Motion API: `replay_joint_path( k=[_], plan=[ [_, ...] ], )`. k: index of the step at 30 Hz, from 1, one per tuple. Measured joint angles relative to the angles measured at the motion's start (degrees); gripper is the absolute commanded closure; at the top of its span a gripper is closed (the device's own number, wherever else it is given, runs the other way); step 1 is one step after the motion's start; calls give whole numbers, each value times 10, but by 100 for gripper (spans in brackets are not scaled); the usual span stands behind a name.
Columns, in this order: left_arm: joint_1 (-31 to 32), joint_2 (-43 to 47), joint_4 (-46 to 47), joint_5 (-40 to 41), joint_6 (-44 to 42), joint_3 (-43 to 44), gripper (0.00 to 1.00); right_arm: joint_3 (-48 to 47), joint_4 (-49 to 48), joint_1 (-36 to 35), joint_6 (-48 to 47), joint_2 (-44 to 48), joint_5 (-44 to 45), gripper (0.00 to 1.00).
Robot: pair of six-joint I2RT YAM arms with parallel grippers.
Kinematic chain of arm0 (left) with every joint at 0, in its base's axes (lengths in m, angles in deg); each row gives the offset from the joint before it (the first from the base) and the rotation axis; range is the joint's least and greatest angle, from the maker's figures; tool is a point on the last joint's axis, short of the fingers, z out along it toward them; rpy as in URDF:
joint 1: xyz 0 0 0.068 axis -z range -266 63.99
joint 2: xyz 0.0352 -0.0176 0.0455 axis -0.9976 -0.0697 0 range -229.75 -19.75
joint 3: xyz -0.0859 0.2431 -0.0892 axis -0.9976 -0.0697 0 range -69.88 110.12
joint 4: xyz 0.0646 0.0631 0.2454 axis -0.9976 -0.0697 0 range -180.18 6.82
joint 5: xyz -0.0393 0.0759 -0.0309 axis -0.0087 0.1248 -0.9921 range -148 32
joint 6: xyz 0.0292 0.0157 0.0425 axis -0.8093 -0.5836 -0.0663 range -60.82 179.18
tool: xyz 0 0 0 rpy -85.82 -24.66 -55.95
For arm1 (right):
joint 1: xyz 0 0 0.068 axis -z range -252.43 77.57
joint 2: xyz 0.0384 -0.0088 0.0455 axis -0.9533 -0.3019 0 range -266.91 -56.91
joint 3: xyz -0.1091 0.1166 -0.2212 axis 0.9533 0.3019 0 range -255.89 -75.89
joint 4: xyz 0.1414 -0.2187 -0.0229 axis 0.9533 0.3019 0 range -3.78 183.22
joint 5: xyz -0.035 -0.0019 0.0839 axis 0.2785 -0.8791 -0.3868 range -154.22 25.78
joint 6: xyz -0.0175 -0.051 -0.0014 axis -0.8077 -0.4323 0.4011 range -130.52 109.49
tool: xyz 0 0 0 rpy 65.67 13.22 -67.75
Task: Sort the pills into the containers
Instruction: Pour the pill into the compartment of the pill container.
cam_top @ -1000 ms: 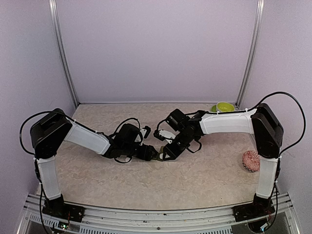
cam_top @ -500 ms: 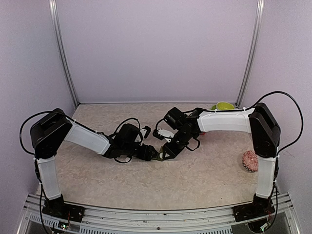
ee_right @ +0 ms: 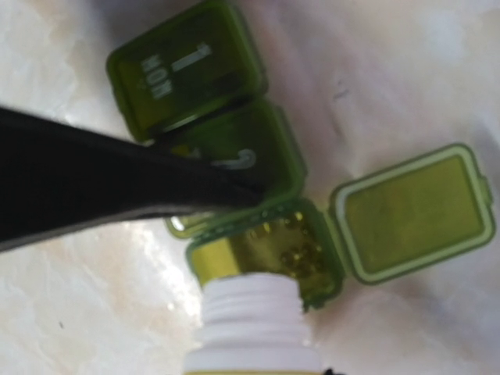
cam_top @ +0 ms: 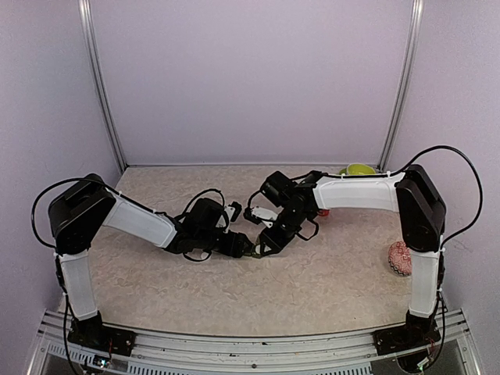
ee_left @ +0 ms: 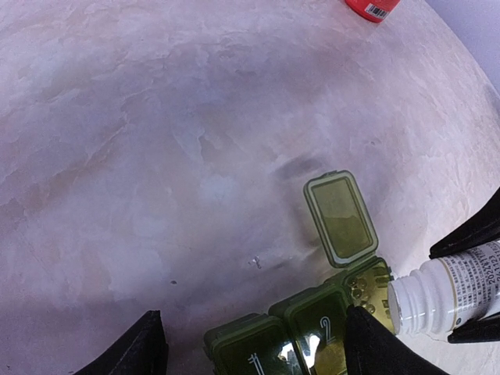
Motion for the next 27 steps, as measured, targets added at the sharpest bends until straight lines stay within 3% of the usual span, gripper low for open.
replay_joint_path(
  k=[27],
  plan=[
    [0,-1,0,-2,0,1,25,171,-211,0,-9,73,-7,88]
  ],
)
